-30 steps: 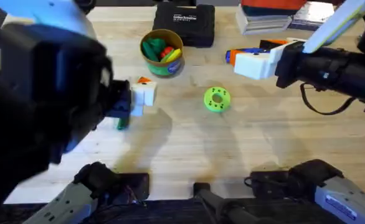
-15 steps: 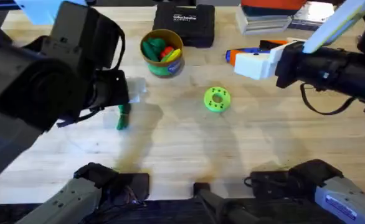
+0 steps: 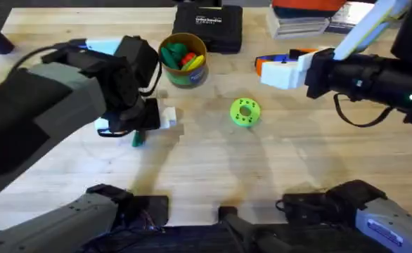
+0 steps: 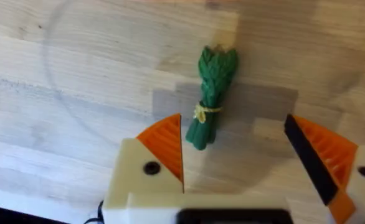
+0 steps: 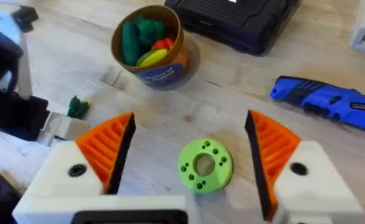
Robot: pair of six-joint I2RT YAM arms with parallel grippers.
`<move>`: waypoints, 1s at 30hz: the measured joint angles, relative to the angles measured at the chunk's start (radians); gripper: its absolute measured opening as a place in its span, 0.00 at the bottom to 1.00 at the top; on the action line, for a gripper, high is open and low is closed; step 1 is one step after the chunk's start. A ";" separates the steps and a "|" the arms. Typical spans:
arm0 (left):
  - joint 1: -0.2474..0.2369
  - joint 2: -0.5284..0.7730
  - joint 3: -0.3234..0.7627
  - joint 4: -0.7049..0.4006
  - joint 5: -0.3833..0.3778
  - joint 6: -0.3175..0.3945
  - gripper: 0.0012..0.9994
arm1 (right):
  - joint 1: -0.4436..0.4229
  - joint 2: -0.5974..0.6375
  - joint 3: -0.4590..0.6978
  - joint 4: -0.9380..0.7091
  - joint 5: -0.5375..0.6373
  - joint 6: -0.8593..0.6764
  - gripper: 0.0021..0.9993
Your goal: Pick up the gripper from the table and insert it into the empty holder that is missing its gripper. Then pick up a screw, insert it into the mounting hole, and use the screwdriver to tighten it. Finally, clean up the table by picking up the vegetable and placing it into the bucket.
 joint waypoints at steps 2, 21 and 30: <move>0.005 0.024 -0.023 0.020 0.011 0.000 0.99 | 0.000 0.009 0.000 0.000 0.000 0.000 0.99; 0.211 0.060 -0.079 0.101 0.129 0.020 0.81 | 0.000 0.027 0.000 -0.001 0.000 0.000 0.99; 0.212 0.060 -0.079 0.107 0.153 0.055 0.01 | 0.000 0.027 0.000 -0.004 0.000 0.000 0.99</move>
